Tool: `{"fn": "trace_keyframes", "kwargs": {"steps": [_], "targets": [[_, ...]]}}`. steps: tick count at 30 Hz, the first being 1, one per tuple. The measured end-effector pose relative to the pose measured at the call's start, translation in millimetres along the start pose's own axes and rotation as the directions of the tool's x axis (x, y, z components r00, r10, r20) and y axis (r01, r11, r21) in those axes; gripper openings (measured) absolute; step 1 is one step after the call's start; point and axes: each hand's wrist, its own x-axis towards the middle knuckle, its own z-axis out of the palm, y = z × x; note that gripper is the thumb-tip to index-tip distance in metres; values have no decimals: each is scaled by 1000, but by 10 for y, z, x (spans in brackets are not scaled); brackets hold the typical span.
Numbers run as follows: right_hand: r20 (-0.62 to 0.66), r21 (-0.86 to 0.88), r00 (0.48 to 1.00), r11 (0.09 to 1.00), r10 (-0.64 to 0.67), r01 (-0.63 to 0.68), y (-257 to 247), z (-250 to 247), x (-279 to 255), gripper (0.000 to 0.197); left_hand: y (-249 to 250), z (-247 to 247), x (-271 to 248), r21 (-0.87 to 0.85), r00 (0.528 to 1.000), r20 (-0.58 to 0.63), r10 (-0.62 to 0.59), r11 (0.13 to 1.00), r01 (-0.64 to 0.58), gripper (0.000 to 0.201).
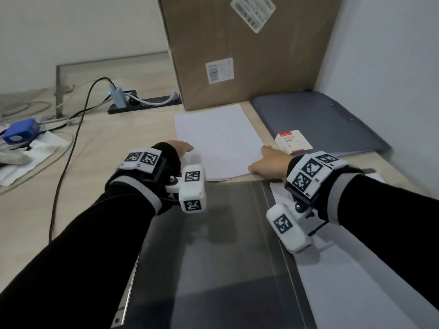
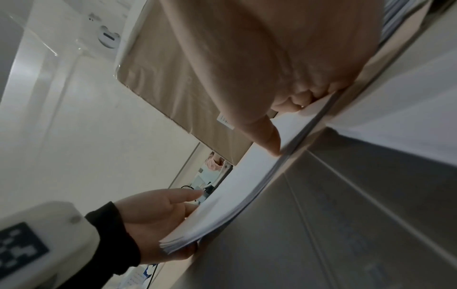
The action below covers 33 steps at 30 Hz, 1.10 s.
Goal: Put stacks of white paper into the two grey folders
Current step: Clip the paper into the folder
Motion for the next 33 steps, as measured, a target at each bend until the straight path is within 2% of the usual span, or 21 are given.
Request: {"fn": "trace_keyframes", "kwargs": {"steps": [4, 7, 11, 12, 13, 14, 16, 18, 20, 24, 28, 31, 33], "targets": [[5, -4, 1000, 1000, 8, -8, -9, -37, -24, 46, 6, 18, 32, 96, 998, -36, 54, 994, -50, 44], [15, 74, 1000, 997, 8, -9, -20, -76, -68, 49, 14, -32, -100, 171, 987, -95, 131, 979, -113, 43], [-18, 214, 1000, 977, -8, 11, 26, -265, -138, 83, -59, -300, -307, -45, 943, -250, 218, 971, -236, 37], [-13, 301, 1000, 953, -24, 27, 26, -318, -174, 90, -119, -383, -381, -117, 939, -250, 236, 955, -271, 36], [-1, 443, 999, 896, -32, 29, 6, -374, -245, 92, -188, -445, -486, -214, 936, -232, 263, 925, -313, 37], [5, 585, 999, 810, -45, 33, -3, -420, -284, 86, -253, -487, -641, -341, 938, -192, 290, 876, -341, 35], [41, 806, 991, 591, -128, 43, -49, -535, -457, 50, -387, -521, -936, -531, 921, -122, 371, 759, -376, 29], [41, 901, 977, 431, -210, 55, -98, -628, -678, 22, -493, -514, -1164, -573, 891, -92, 445, 708, -413, 28], [-14, 925, 973, 366, -232, 101, -121, -646, -908, 19, -568, -484, -1273, -571, 877, -110, 468, 692, -442, 30], [-117, 924, 971, 336, -206, 183, -37, -287, -1225, 35, -731, -291, -1357, -650, 904, -150, 400, 649, -395, 30], [-126, 939, 985, 307, -118, 157, 22, 242, -1329, 39, -951, 24, -1343, -715, 945, -92, 314, 640, -282, 33], [-142, 931, 987, 330, -72, 158, 13, 380, -1290, 39, -979, 26, -1353, -765, 963, -58, 262, 609, -212, 10], [-140, 922, 985, 348, -105, 168, 22, 393, -1250, 44, -983, -22, -1348, -789, 965, -10, 262, 591, -169, 5]]}}
